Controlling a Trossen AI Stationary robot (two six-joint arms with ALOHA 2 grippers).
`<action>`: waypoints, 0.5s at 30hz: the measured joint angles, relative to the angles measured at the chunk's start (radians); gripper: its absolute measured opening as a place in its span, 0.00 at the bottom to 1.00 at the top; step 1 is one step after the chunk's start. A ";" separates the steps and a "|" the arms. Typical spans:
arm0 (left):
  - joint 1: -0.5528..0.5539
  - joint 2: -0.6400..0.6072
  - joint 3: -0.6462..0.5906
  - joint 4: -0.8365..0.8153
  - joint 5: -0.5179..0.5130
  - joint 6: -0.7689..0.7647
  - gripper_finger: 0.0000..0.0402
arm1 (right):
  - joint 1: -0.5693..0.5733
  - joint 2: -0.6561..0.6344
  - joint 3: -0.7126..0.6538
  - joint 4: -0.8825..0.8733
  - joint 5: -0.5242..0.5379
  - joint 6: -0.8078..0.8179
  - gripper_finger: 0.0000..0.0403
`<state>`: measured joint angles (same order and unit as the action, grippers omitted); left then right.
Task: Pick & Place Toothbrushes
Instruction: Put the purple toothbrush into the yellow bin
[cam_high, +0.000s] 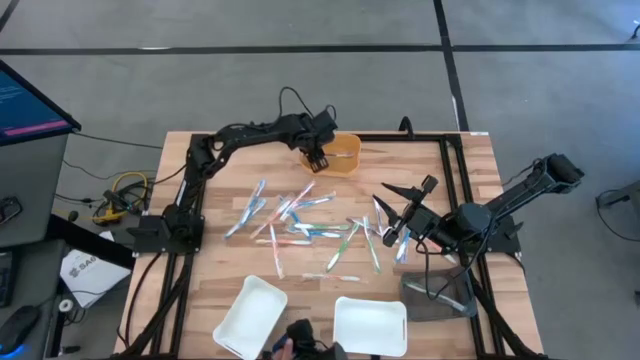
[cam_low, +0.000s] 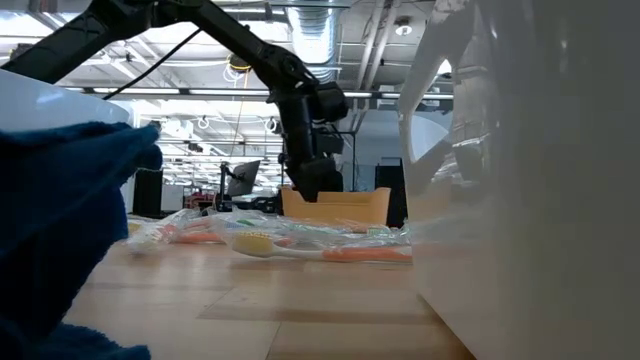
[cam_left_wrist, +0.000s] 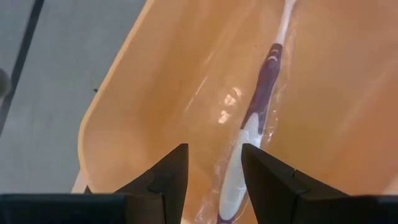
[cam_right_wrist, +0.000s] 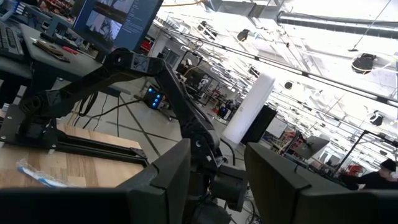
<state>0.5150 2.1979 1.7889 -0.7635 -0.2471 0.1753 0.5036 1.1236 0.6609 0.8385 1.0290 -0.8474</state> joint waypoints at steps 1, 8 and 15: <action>-0.003 0.000 0.000 -0.001 0.000 -0.002 0.36 | -0.002 0.000 0.000 0.001 0.000 -0.001 0.36; -0.014 0.000 -0.003 -0.005 -0.078 -0.024 0.36 | -0.013 0.000 0.000 0.008 -0.002 -0.037 0.36; 0.030 0.000 -0.003 -0.010 -0.067 -0.058 0.36 | -0.022 0.000 0.000 0.022 -0.001 -0.155 0.36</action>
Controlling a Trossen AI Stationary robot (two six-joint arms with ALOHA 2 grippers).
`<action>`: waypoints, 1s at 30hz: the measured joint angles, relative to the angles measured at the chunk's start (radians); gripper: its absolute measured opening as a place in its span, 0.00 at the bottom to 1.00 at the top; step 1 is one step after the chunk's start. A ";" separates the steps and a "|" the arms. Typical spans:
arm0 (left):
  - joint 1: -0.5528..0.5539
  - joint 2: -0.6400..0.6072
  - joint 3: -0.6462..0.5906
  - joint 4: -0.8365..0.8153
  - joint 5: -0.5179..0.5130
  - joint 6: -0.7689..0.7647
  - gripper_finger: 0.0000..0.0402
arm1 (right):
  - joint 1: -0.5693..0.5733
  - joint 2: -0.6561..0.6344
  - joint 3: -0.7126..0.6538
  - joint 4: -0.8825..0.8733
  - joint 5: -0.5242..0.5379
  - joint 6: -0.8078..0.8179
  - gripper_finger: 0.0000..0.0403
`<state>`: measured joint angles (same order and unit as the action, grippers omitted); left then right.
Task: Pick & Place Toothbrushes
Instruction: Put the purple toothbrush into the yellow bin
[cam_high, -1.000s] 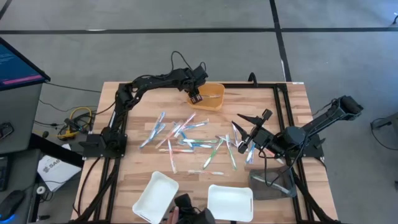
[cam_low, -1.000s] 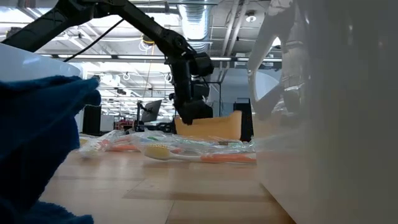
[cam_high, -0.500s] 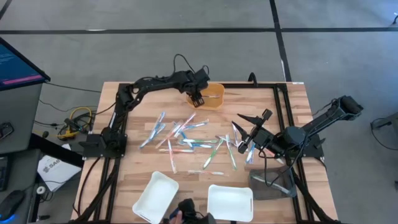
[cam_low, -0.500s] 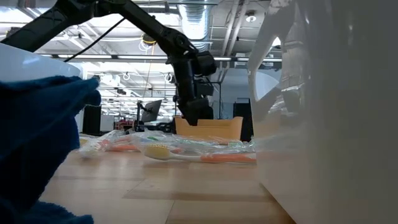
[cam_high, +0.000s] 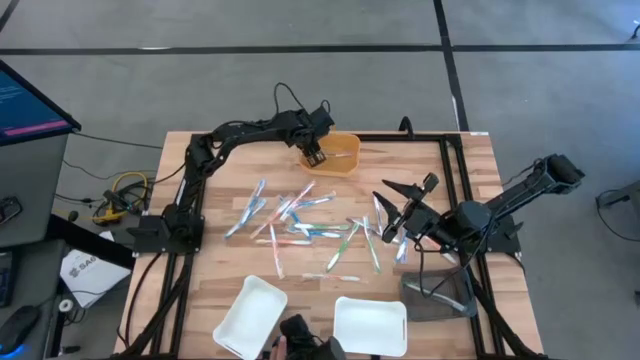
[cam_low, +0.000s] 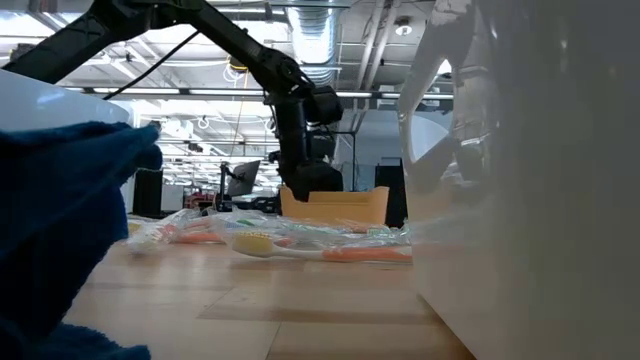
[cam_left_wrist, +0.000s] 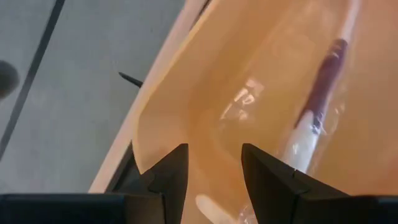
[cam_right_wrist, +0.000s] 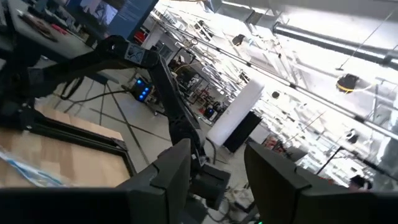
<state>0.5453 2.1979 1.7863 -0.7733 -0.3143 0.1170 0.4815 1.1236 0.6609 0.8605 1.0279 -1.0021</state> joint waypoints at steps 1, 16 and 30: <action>0.000 0.000 0.000 -0.007 0.006 -0.002 0.36 | 0.000 0.000 0.000 0.008 0.000 -0.015 0.36; -0.055 0.000 -0.003 -0.038 0.035 -0.027 0.36 | -0.061 0.000 0.000 0.040 -0.024 -0.074 0.36; -0.050 0.000 -0.098 -0.029 0.102 -0.012 0.36 | -0.061 0.000 0.000 0.025 -0.002 -0.078 0.36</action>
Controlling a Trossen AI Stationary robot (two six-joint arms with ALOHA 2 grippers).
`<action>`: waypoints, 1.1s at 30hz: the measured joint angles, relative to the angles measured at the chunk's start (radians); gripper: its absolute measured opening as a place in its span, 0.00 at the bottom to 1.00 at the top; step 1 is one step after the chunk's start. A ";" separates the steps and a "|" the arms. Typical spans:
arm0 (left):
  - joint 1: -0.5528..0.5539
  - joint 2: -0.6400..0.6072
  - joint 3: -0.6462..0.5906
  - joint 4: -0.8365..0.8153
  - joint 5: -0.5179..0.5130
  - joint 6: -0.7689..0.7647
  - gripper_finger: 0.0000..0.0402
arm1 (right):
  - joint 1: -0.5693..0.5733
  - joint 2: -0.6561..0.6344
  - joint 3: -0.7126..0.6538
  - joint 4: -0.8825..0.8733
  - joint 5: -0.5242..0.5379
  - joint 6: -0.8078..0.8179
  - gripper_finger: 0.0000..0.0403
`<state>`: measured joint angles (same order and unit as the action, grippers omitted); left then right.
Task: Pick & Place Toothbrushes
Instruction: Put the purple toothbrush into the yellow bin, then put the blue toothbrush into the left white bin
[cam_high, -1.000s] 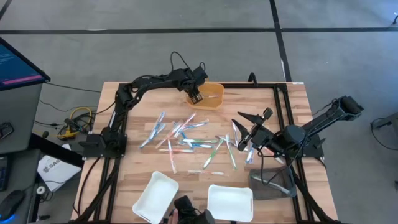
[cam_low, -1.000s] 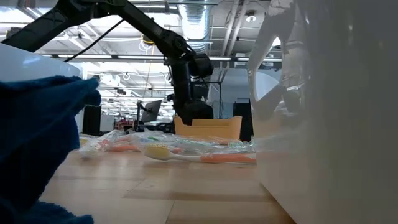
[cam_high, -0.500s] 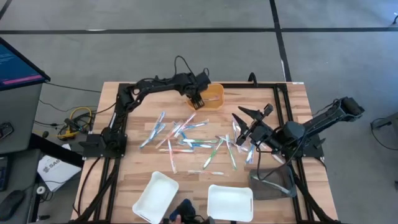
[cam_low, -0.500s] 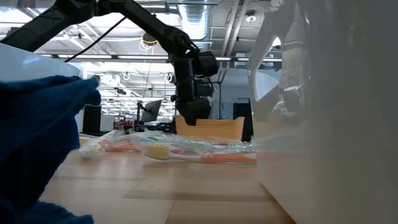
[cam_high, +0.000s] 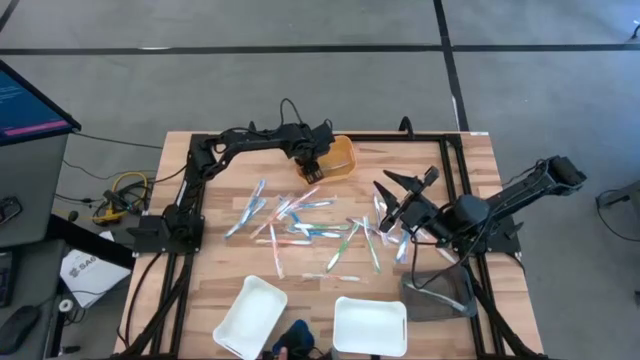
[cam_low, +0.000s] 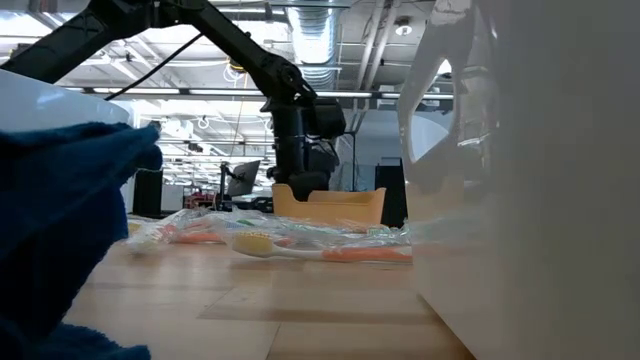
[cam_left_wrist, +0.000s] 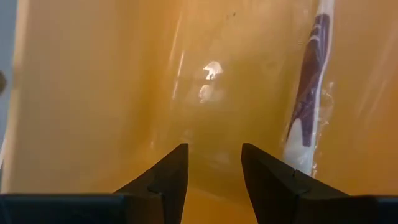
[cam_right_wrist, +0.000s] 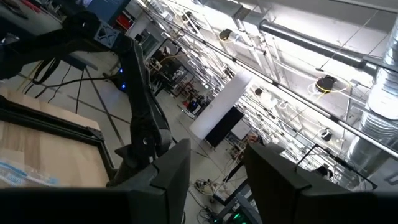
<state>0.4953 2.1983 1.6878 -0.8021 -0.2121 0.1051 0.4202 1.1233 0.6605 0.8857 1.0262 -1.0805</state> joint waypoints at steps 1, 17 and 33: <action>0.000 0.000 0.000 0.006 0.000 0.000 0.36 | 0.000 0.000 0.000 -0.007 0.001 0.000 0.36; -0.013 -0.118 0.000 0.112 -0.072 0.076 0.36 | -0.017 0.000 0.000 -0.047 -0.043 0.007 0.36; -0.102 -0.434 -0.213 0.401 0.064 0.070 0.36 | -0.070 0.000 0.000 -0.211 -0.349 0.304 0.36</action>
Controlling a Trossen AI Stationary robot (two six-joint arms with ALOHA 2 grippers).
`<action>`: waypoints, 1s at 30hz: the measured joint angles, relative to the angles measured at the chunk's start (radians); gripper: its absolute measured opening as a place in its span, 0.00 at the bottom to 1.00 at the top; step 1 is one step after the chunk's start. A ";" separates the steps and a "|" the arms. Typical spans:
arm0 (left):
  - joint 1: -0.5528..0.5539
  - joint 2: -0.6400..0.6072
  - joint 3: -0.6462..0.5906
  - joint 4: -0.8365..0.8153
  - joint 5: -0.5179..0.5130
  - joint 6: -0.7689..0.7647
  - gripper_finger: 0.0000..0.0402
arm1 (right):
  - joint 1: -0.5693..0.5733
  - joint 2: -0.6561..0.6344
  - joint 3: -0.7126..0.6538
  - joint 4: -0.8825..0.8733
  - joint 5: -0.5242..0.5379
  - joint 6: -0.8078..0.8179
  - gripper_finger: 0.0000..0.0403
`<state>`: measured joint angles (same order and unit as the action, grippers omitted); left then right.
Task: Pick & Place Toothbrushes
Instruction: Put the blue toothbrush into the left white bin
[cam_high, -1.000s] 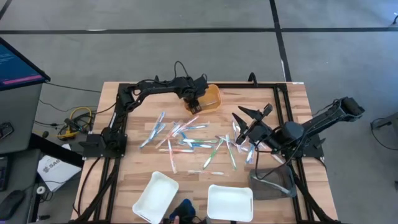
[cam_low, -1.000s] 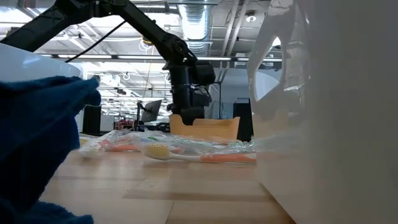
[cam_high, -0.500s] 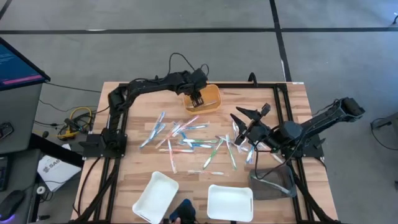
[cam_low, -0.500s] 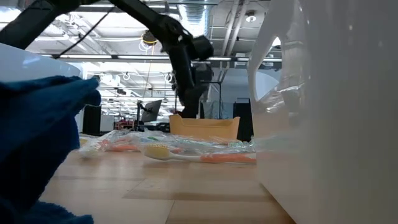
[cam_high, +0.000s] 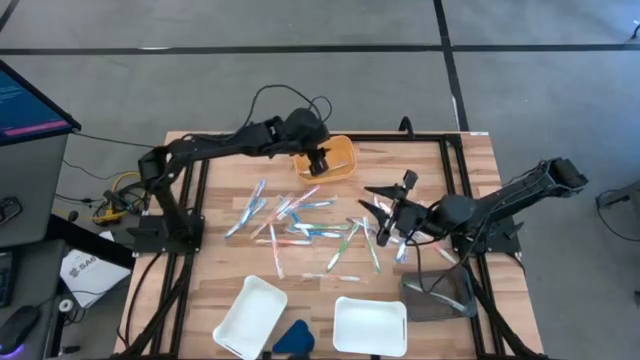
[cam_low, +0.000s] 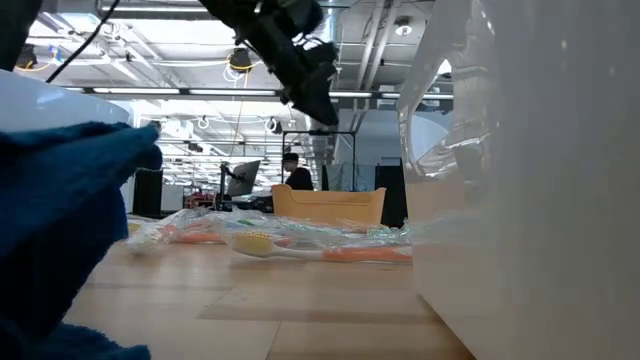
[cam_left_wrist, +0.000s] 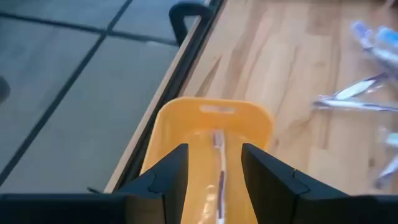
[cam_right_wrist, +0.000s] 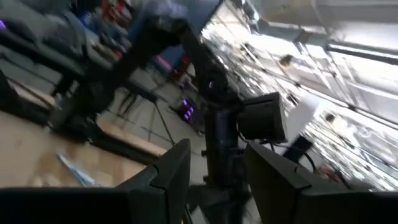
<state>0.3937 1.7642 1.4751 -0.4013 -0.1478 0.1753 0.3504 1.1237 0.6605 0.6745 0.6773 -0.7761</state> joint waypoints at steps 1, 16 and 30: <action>-0.007 -0.011 -0.016 0.030 0.003 0.000 0.36 | 0.000 0.000 0.000 0.019 -0.017 0.001 0.36; -0.191 -0.157 -0.432 0.362 0.103 0.051 0.36 | -0.017 0.012 0.000 0.040 -0.105 0.042 0.36; -0.304 -0.161 -0.563 0.711 0.261 0.316 0.36 | -0.239 0.017 0.000 -0.004 -0.226 0.161 0.36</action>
<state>0.0896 1.6028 0.9123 0.3095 0.1129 0.4909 0.1117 1.1408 0.6605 0.6702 0.4515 -0.6156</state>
